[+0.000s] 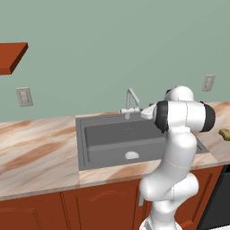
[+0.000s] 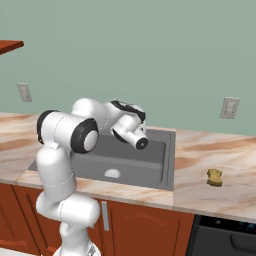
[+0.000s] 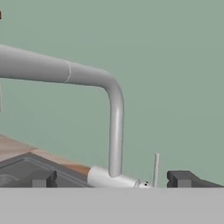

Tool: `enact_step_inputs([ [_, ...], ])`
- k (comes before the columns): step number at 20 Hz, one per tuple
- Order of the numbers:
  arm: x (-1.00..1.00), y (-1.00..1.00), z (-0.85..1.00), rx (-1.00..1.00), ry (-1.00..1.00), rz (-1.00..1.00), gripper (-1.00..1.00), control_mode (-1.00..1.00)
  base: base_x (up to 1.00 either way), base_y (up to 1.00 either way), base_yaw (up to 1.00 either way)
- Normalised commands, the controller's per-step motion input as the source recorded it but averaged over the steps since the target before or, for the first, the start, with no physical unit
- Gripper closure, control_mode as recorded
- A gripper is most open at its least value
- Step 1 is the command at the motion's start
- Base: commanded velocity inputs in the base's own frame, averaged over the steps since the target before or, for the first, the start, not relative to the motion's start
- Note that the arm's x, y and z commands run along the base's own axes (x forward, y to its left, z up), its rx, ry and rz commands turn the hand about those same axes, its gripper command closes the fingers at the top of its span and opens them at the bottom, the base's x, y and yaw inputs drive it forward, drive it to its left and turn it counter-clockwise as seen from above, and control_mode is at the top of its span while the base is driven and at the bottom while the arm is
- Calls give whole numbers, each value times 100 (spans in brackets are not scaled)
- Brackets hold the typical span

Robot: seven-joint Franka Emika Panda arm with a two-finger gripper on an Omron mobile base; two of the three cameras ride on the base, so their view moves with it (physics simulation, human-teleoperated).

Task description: Soak the sponge with water for a few seconds and then drop it inside the sink.

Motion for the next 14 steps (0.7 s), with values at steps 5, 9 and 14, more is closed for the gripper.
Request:
enact_step_inputs([
  [5, 30, 0, -4, 1, 0, 0, -100, -100, 0, 0, 0],
  [9, 25, 0, -11, 1, 0, 0, -100, -100, 0, 0, 0],
  [14, 23, 0, -18, 2, 0, 0, -100, -100, 0, 0, 0],
])
